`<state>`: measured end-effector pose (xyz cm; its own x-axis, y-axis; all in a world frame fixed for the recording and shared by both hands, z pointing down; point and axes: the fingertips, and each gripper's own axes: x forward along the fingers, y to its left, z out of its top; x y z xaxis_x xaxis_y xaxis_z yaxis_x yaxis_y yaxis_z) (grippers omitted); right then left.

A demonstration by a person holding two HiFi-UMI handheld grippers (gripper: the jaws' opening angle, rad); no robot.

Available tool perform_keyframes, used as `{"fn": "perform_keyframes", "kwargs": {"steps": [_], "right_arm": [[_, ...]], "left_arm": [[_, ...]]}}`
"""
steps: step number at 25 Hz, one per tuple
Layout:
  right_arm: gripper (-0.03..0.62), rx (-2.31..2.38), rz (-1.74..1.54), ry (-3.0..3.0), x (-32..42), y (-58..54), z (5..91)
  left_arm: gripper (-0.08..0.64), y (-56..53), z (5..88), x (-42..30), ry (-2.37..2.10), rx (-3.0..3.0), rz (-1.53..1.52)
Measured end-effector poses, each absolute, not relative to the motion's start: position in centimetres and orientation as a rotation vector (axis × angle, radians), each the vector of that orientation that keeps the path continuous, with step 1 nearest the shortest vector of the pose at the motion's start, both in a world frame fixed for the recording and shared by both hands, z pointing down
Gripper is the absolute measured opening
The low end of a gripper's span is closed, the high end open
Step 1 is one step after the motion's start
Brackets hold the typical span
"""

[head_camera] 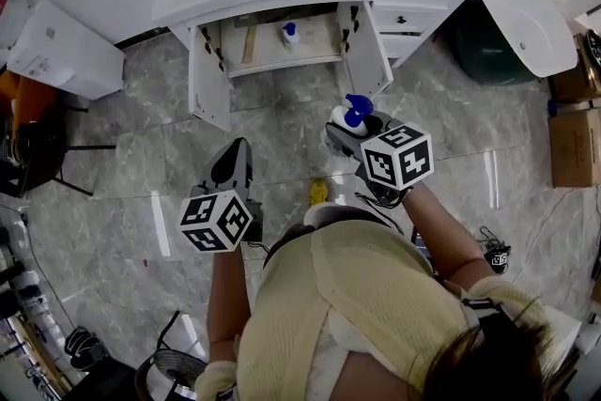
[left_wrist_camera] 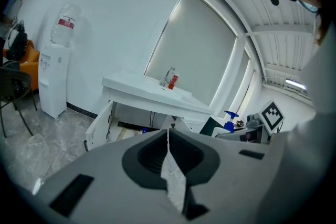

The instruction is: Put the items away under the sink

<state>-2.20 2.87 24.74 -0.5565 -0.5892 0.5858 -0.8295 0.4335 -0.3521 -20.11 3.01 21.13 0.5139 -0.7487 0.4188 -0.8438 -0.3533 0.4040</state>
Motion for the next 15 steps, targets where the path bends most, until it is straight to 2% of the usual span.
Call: {"fn": "perform_keyframes", "kwargs": {"steps": [15], "right_arm": [[0.216,1.237,0.919,-2.28,-2.6,-3.0,27.2]], "left_arm": [[0.046,-2.9,23.2,-19.6,-1.228,2.167,0.282]]}}
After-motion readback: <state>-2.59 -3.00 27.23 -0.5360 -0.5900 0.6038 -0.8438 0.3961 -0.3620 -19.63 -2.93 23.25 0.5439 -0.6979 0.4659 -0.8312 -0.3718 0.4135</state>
